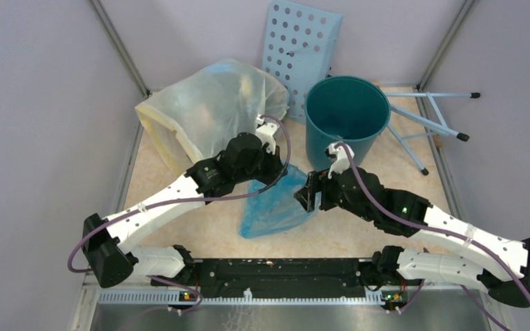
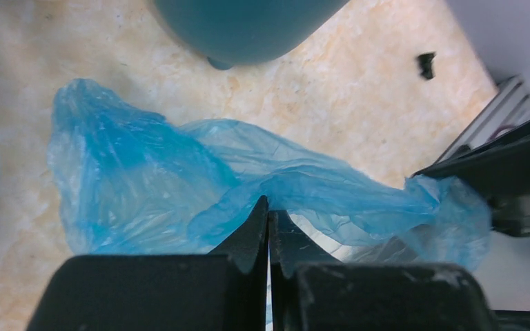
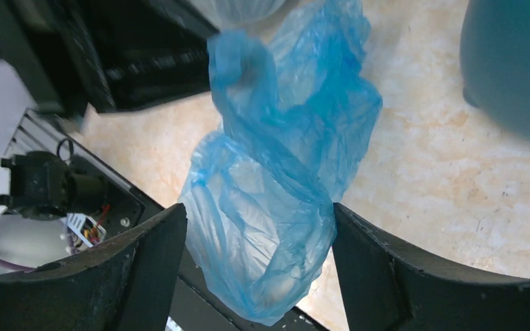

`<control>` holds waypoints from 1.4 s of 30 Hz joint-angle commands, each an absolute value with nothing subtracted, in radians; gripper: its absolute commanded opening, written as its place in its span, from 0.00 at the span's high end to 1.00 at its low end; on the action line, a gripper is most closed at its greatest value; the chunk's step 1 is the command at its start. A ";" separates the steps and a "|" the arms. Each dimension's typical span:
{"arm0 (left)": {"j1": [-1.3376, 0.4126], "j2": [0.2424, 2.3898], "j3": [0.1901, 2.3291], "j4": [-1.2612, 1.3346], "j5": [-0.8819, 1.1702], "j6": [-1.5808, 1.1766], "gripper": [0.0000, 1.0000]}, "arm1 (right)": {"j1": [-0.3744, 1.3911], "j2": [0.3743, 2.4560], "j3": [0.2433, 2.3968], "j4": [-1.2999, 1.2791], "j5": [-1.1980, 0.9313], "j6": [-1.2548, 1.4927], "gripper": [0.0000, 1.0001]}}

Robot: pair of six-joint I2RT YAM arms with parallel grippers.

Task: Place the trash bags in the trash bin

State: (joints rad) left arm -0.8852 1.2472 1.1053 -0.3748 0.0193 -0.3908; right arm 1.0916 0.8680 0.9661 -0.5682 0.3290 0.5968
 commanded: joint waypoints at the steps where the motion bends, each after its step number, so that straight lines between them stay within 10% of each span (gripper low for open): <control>1: -0.841 1.261 1.170 -0.381 0.118 -0.567 1.00 | 1.088 0.849 0.889 -0.468 0.268 0.586 0.25; 5: -0.797 1.259 1.184 -0.360 0.180 -0.623 1.00 | 1.088 0.887 0.883 -0.535 0.353 0.643 0.30; 13: -0.659 1.285 1.259 -0.462 0.306 -0.554 0.99 | 1.088 0.865 0.938 -0.652 0.489 0.684 0.82; 23: -0.619 1.366 1.460 -0.774 -0.029 -0.395 0.94 | 1.087 0.880 1.082 -0.935 0.699 0.819 0.94; 32: -0.615 1.308 1.331 -0.592 0.309 -0.334 0.22 | 1.087 0.907 1.185 -0.875 0.673 0.795 1.00; 42: -0.617 1.042 0.903 -0.292 0.521 -0.469 0.01 | 1.062 1.001 1.246 -0.892 0.626 0.801 0.99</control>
